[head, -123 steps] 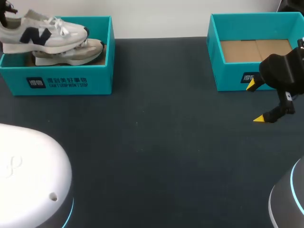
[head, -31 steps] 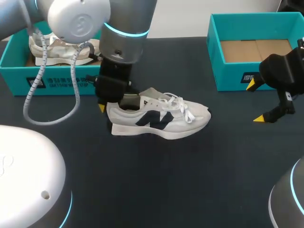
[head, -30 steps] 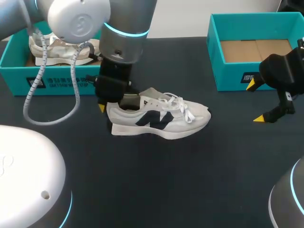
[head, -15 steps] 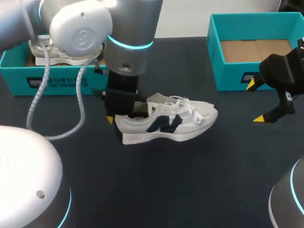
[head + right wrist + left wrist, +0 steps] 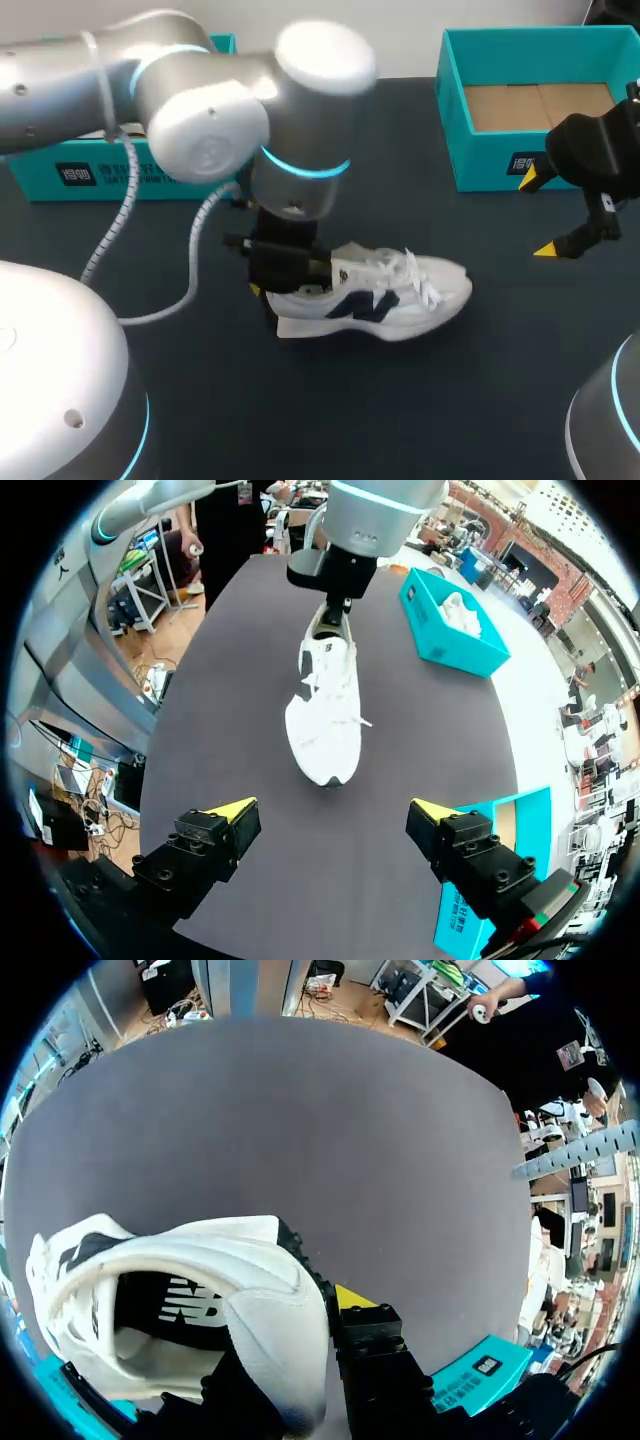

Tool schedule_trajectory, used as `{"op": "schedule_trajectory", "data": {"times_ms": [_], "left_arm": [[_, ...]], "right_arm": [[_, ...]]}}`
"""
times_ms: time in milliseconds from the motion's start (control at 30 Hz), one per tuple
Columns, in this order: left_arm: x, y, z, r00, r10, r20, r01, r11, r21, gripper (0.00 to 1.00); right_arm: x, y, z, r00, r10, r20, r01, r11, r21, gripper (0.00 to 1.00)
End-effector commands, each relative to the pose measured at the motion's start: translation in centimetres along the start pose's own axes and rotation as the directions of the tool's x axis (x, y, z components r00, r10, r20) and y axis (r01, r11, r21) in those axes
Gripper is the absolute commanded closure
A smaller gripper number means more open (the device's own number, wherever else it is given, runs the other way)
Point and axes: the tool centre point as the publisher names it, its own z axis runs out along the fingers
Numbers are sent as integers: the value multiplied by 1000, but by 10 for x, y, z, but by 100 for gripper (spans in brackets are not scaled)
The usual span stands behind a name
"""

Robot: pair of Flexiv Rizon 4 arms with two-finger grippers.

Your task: Take the shoe out of the shoebox, open the shoe tongue, remove and reinsert the insole, then place the shoe into the shoebox

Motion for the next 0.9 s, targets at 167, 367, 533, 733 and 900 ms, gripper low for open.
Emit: {"op": "schedule_trajectory", "data": {"times_ms": [167,367,533,733,900], "left_arm": [[-11,10,36,999,-31,-30,30,999,-16,100],[-10,13,50,999,-17,-32,17,1000,14,100],[-6,12,56,1000,-3,-23,3,1000,5,100],[4,13,53,999,0,34,1,1000,-11,100],[11,15,46,997,-3,77,3,1000,-2,100]], "right_arm": [[-2,1,2,1000,0,-3,0,1000,3,0],[-2,1,2,1000,0,-3,0,1000,3,0],[-2,1,2,1000,0,-3,0,1000,3,0],[-2,1,2,1000,0,-3,0,1000,3,0],[-2,1,2,1000,0,-3,0,1000,3,0]]}}
